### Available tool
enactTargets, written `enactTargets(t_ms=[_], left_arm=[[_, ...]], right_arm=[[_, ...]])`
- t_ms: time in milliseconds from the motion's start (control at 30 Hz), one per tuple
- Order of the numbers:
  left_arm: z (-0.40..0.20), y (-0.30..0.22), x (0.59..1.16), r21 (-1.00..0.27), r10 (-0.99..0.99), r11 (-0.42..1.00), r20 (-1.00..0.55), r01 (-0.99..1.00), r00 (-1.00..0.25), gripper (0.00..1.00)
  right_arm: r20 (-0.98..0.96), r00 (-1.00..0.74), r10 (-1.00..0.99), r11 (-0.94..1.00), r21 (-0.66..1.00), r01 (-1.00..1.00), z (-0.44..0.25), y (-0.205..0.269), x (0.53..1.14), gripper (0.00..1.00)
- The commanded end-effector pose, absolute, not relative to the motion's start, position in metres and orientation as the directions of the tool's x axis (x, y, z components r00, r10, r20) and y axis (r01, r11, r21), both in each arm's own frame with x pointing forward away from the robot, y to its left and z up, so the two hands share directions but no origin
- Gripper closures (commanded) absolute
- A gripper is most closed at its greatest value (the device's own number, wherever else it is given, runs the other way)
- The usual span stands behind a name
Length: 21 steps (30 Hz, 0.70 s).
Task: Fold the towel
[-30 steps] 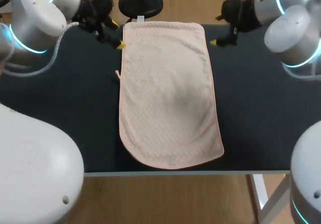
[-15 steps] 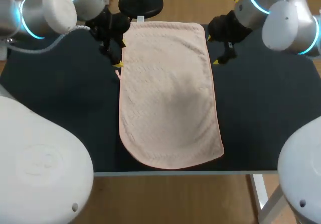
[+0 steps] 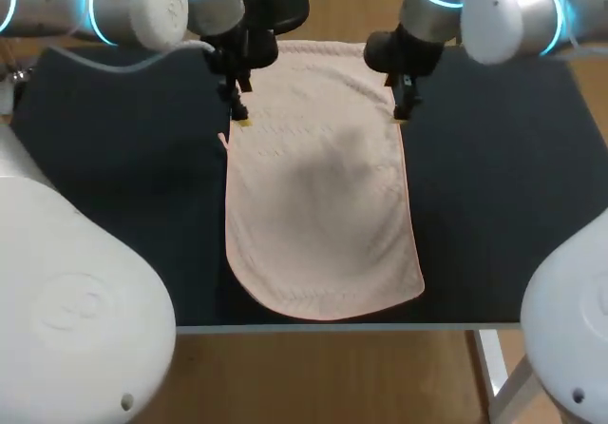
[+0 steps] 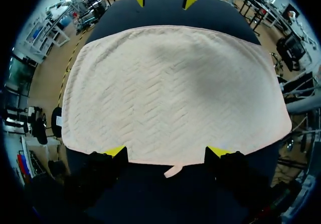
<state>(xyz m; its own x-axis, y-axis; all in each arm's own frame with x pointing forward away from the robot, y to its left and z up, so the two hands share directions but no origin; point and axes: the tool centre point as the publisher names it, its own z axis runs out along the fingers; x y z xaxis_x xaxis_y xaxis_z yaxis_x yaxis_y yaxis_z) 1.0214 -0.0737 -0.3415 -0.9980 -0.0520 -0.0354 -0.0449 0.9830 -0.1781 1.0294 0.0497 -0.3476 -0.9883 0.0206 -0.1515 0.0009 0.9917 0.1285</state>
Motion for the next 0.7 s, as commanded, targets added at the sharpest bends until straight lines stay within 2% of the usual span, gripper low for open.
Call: enactTargets(t_ms=[33, 367, 700], left_arm=[[-0.351, -0.071, 1.016, -0.212, -0.086, 0.975, -0.060, -0.071, -0.994, 0.00], [-0.374, -0.071, 1.011, -0.240, -0.103, 0.967, -0.057, -0.086, -0.993, 0.00], [-0.395, -0.071, 1.011, -0.214, -0.071, 0.975, -0.050, -0.059, -0.996, 0.00]], right_arm=[[-0.196, -0.978, 0.076, 0.997, 0.033, 0.071, -0.357, 0.053, 1.026, 0.00], [-0.207, -0.974, 0.093, 0.994, 0.081, 0.077, -0.385, 0.050, 1.022, 0.00], [-0.183, -0.982, 0.050, 0.995, 0.096, 0.033, -0.408, 0.053, 1.024, 0.00]])
